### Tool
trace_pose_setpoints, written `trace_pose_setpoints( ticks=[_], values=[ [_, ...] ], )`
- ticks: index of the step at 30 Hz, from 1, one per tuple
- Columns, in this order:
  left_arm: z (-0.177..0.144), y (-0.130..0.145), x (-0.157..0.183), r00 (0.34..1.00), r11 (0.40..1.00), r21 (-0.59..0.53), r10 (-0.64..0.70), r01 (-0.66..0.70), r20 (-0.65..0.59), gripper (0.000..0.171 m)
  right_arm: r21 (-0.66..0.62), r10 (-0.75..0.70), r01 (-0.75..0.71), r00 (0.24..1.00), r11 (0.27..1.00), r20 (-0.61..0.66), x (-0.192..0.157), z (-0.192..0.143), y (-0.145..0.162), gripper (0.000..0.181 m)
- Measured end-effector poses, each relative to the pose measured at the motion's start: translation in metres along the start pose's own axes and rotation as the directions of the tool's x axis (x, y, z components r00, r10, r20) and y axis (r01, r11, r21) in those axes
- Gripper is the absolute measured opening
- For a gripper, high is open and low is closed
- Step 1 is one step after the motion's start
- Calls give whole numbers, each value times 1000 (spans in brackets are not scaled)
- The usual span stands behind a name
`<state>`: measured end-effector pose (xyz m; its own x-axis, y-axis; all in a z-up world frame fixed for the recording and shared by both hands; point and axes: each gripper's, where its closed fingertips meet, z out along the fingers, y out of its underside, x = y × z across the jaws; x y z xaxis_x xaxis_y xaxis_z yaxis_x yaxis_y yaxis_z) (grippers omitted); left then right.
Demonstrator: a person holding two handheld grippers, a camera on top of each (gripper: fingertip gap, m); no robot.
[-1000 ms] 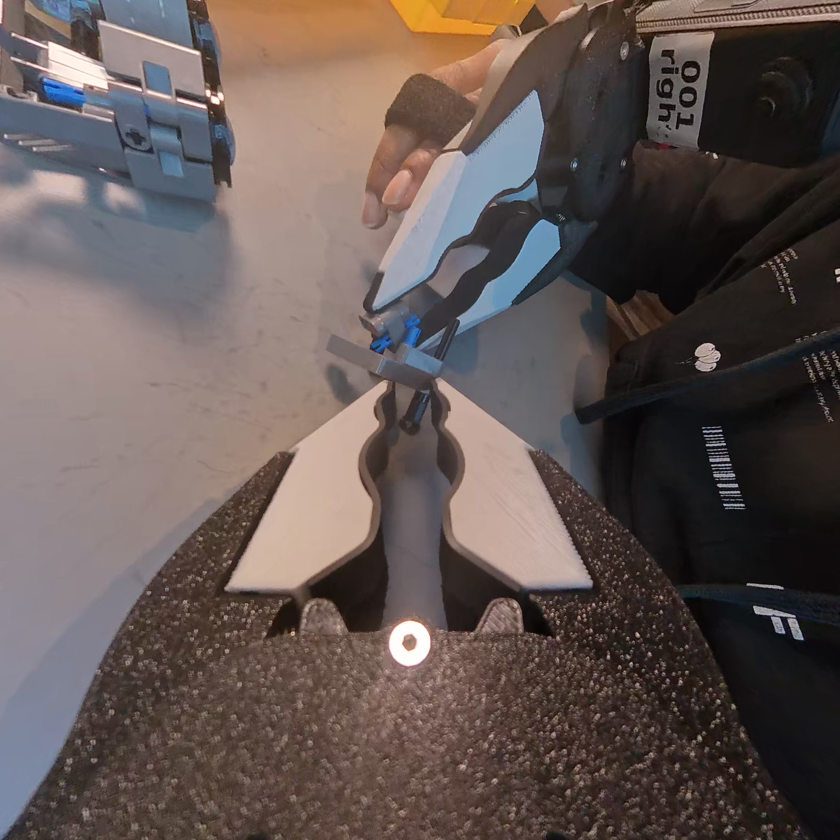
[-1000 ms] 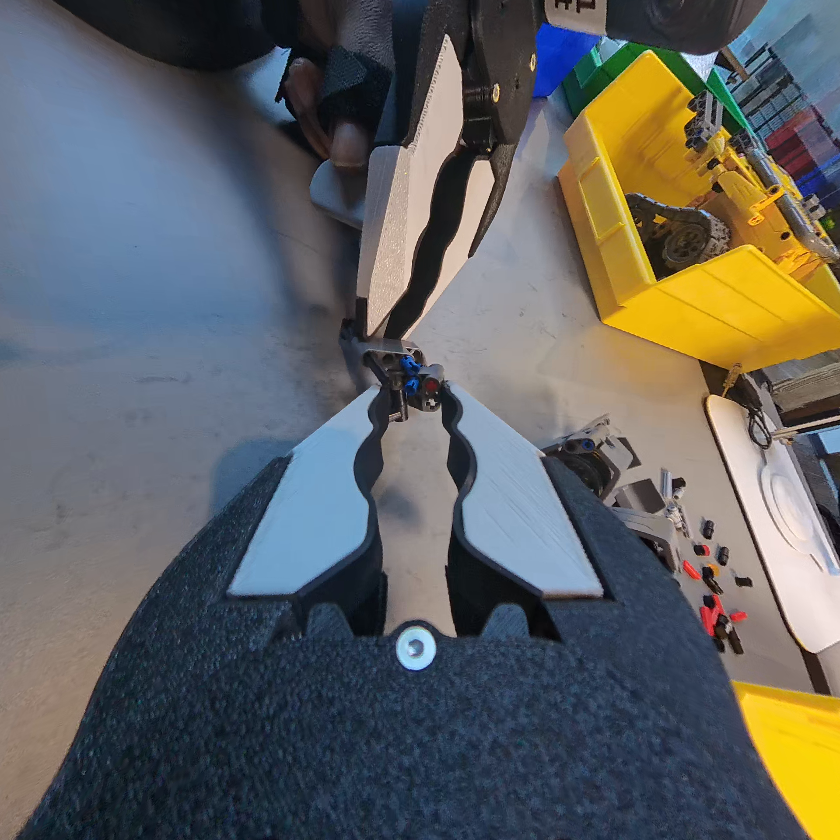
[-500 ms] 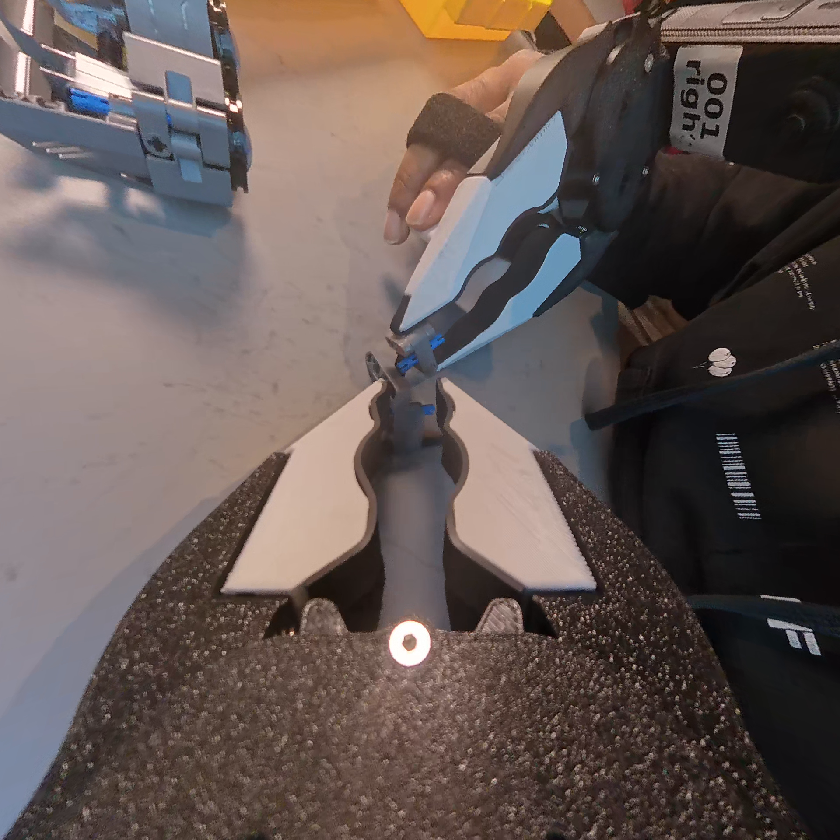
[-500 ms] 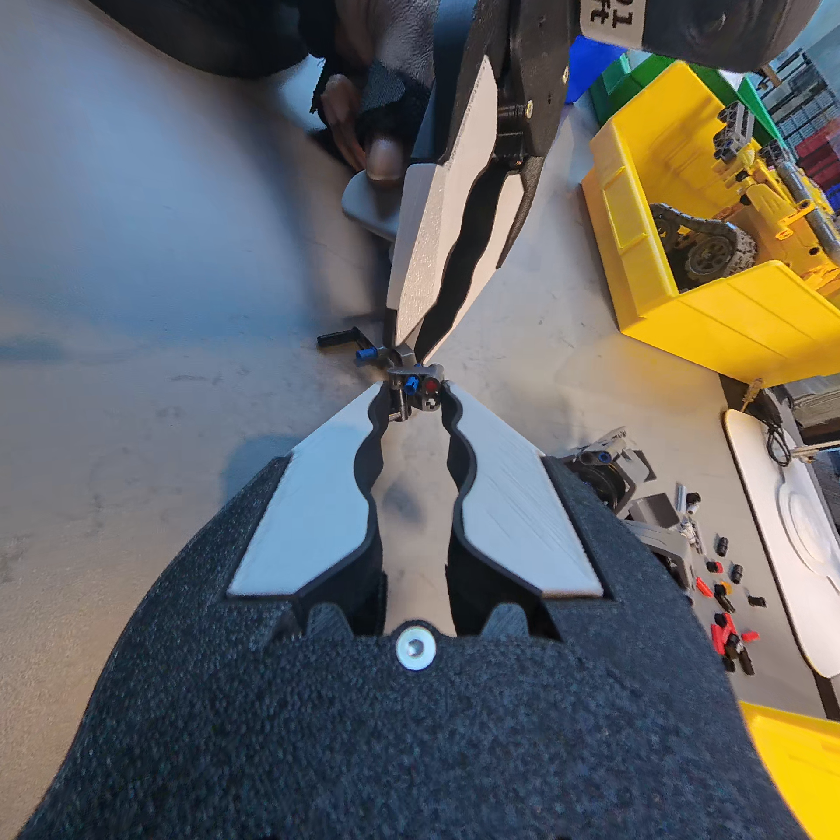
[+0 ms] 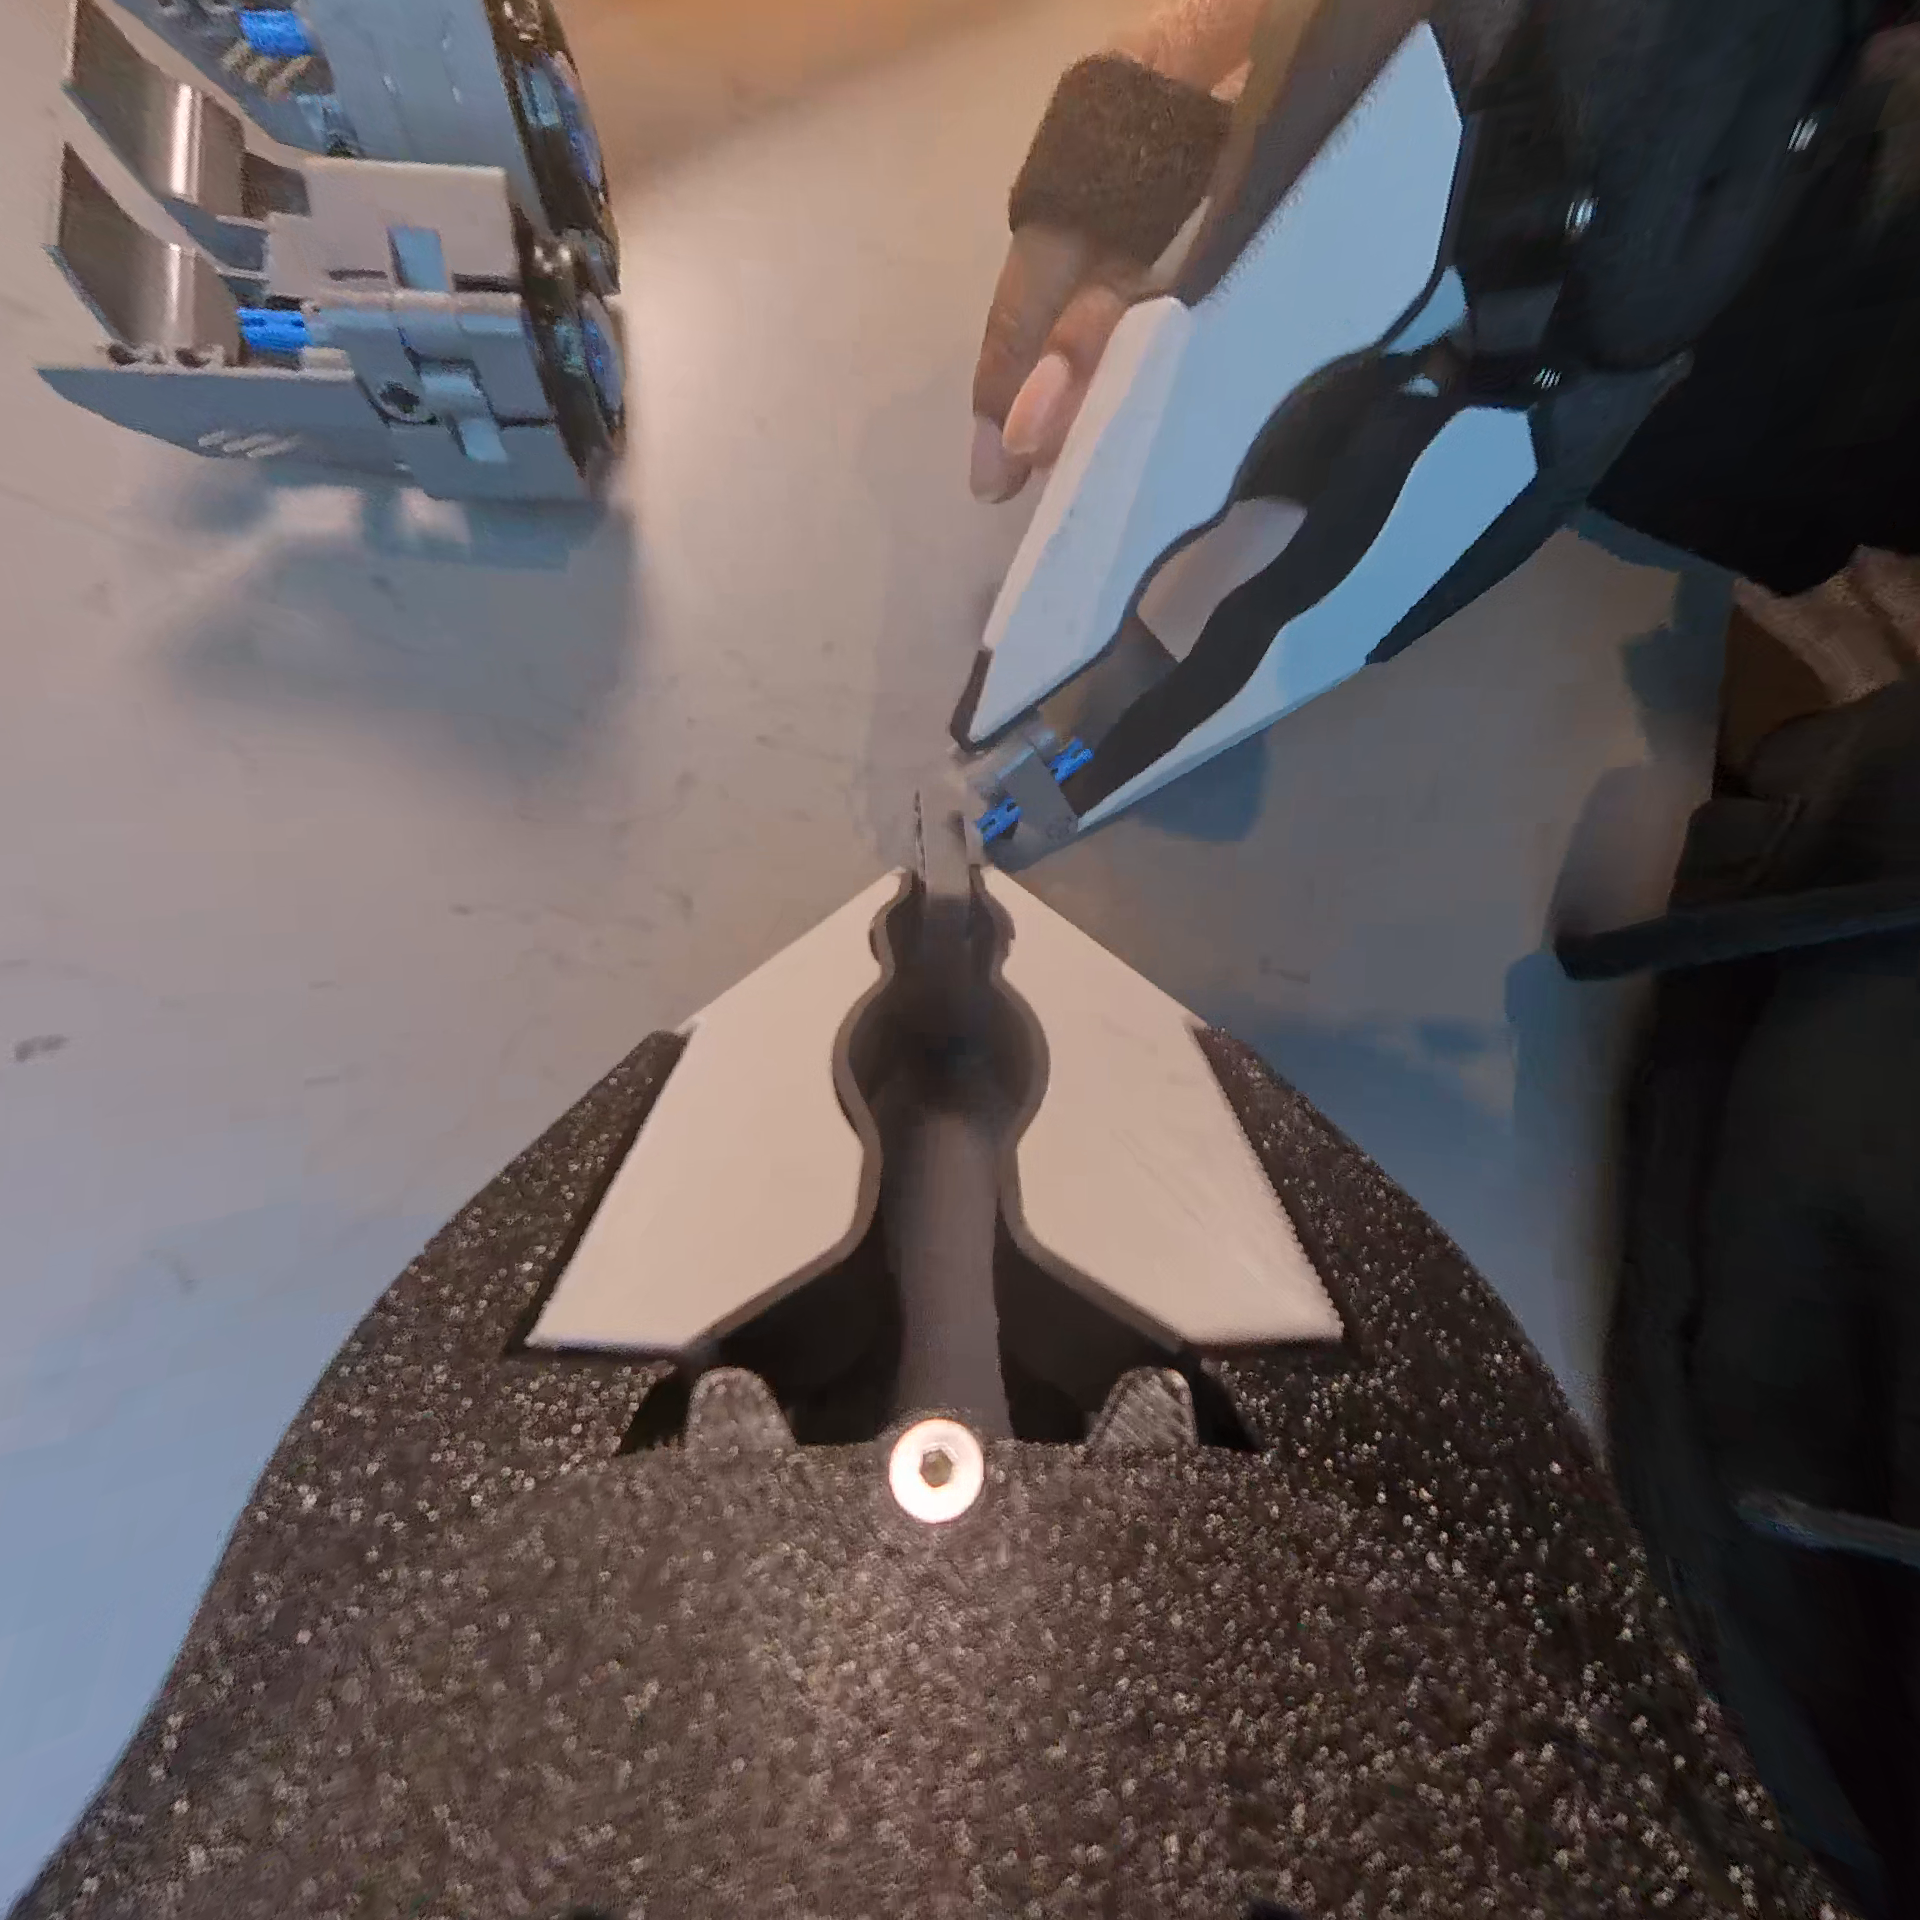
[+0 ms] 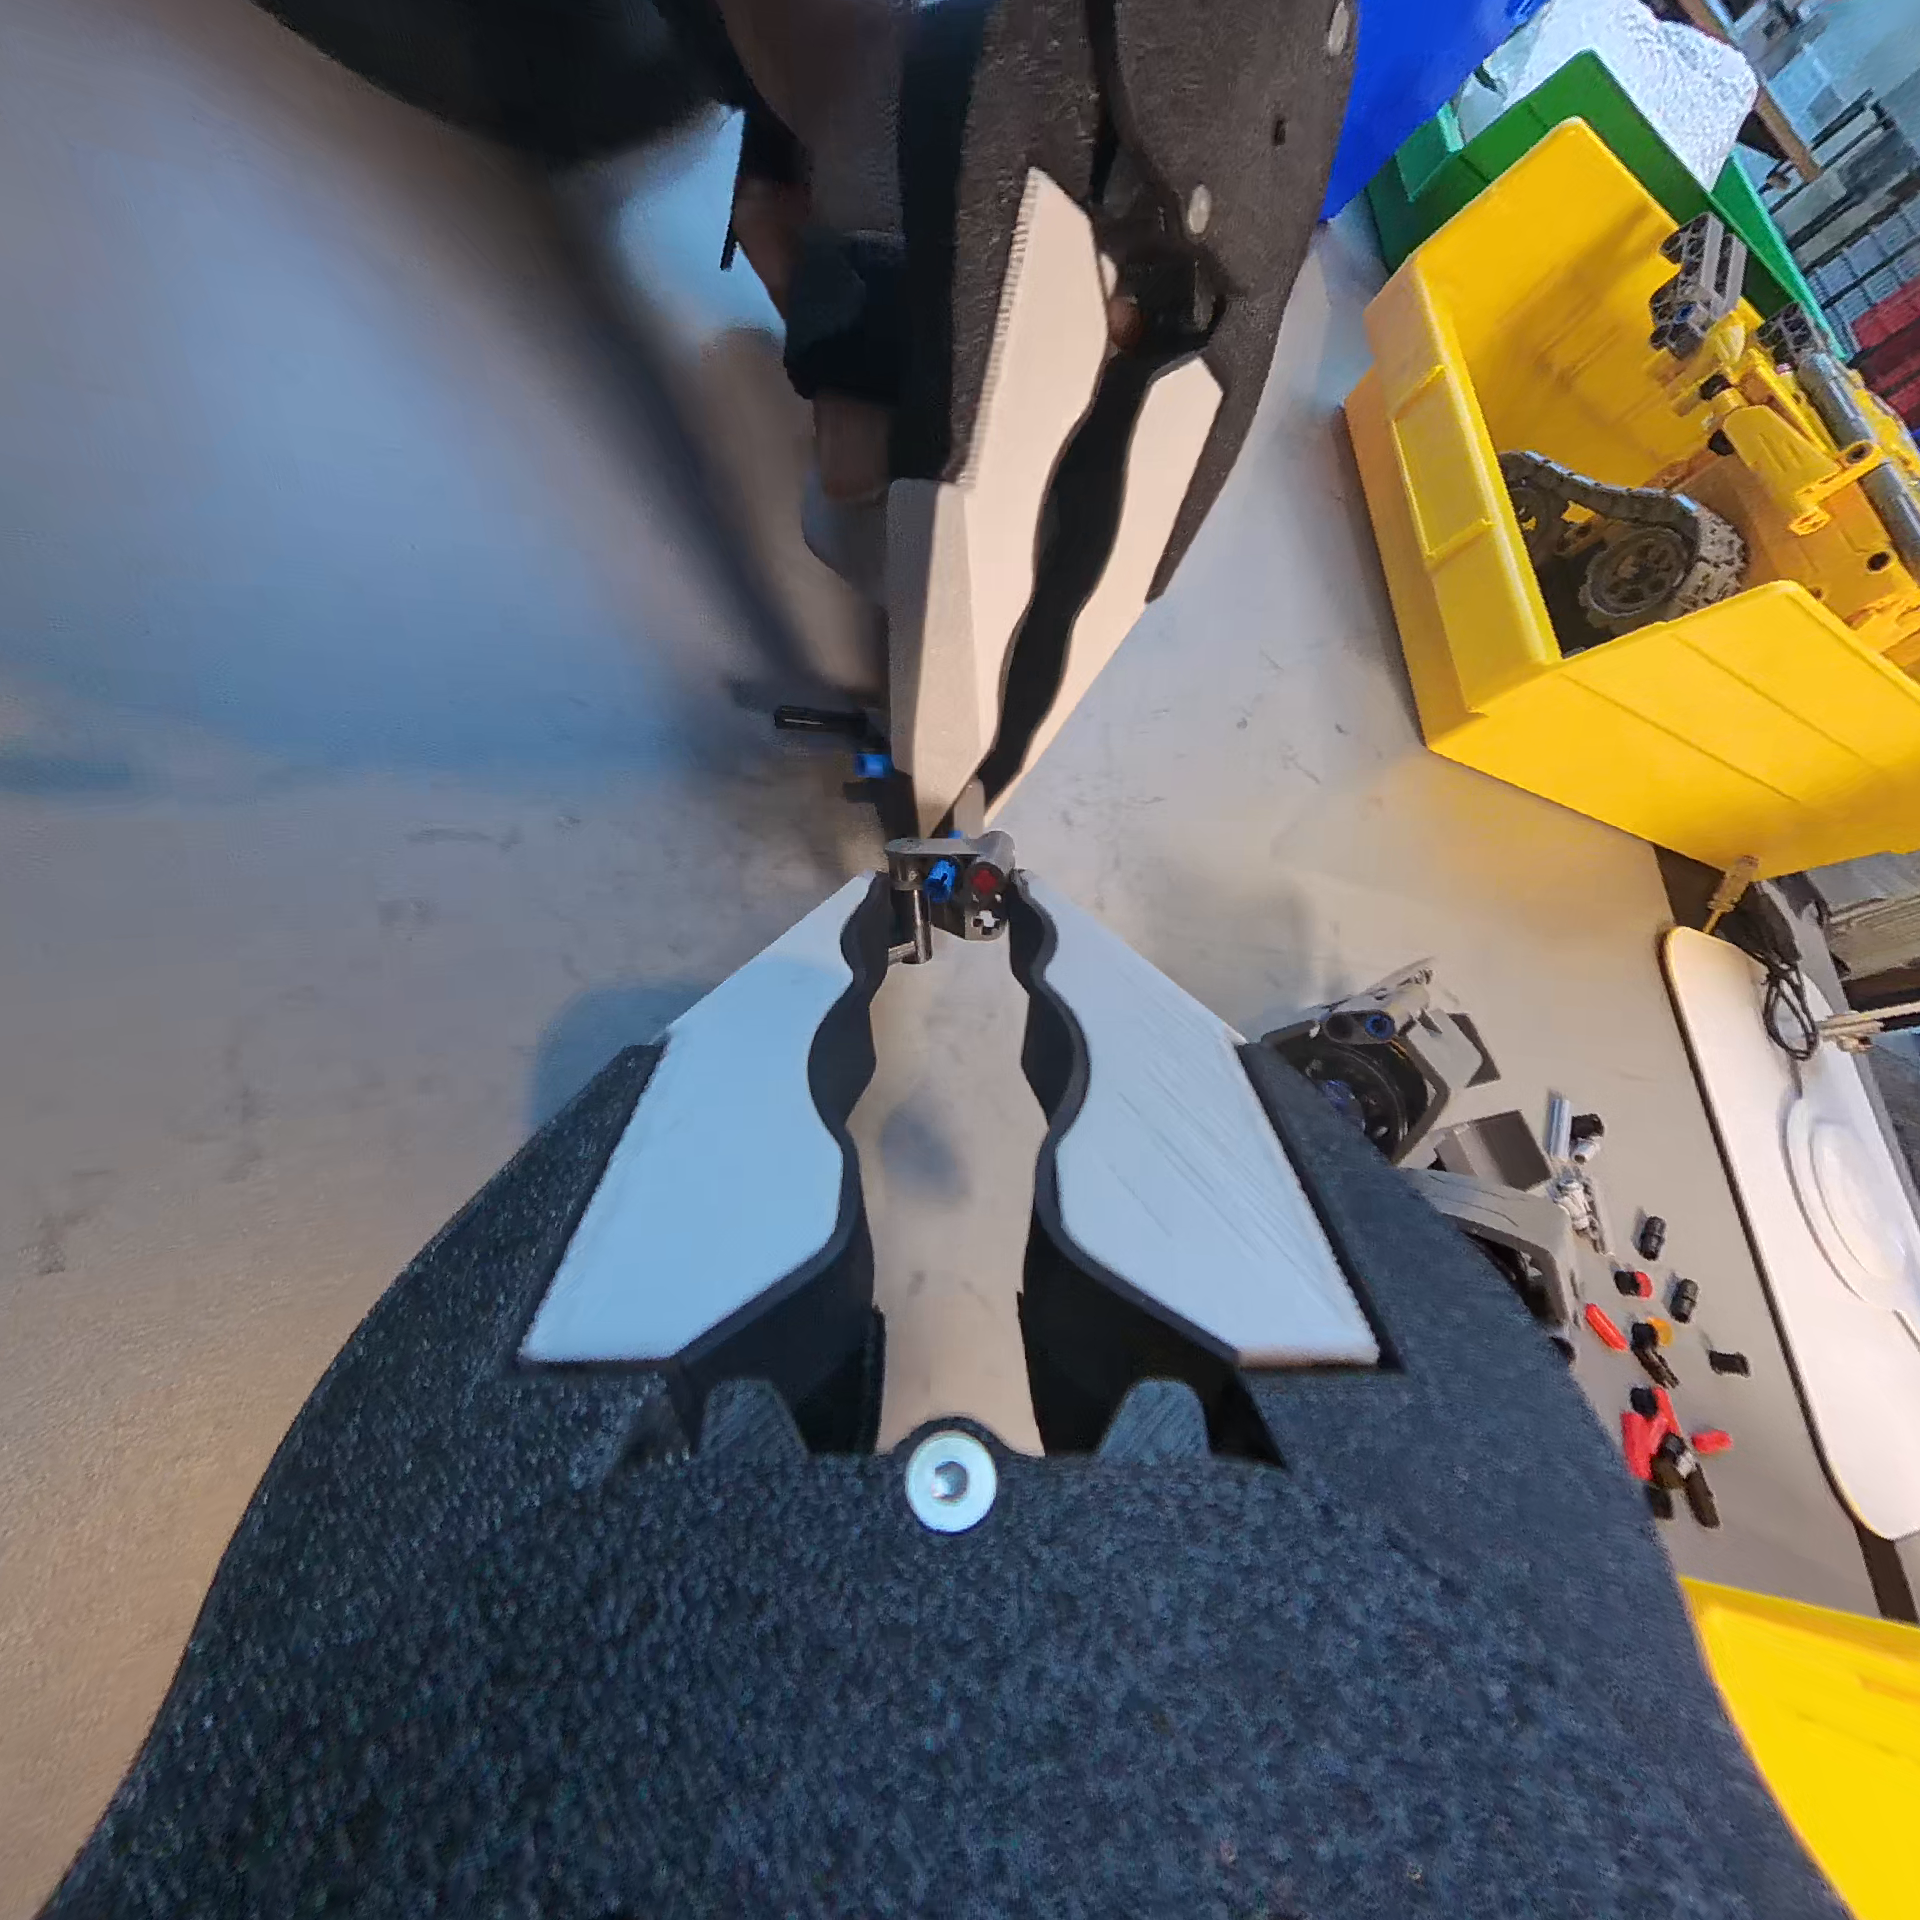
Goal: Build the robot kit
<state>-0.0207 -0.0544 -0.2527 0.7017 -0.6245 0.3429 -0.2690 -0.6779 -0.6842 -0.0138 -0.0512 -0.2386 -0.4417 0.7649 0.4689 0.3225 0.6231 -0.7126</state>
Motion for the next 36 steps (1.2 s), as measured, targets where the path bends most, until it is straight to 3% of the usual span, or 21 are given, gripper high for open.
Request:
trace_pose_setpoints(
  ticks=[5, 10, 17, 26, 36],
  values=[
    [-7, -11, -3, 960, 965, 95, -228, 245, -161, 8, -14, -24, 23, 998, 1000, -66, 9, 0, -3, 21],
    [-10, -19, -2, 910, 921, 132, -324, 366, -260, 10, -29, -37, 34, 995, 999, -97, 12, 1, -2, 21],
    [-12, -19, 3, 895, 918, 125, -324, 376, -307, 20, -40, -16, 12, 994, 999, -112, 16, 1, 1, 21],
    [-11, -14, 5, 911, 937, 104, -292, 333, -292, 12, -14, -5, 3, 996, 1000, -88, 12, 0, -3, 21],
    [-14, -14, 10, 876, 922, 84, -326, 377, -357, 10, -10, -39, 38, 996, 999, -86, 10, 0, -5, 21]
  ],
)
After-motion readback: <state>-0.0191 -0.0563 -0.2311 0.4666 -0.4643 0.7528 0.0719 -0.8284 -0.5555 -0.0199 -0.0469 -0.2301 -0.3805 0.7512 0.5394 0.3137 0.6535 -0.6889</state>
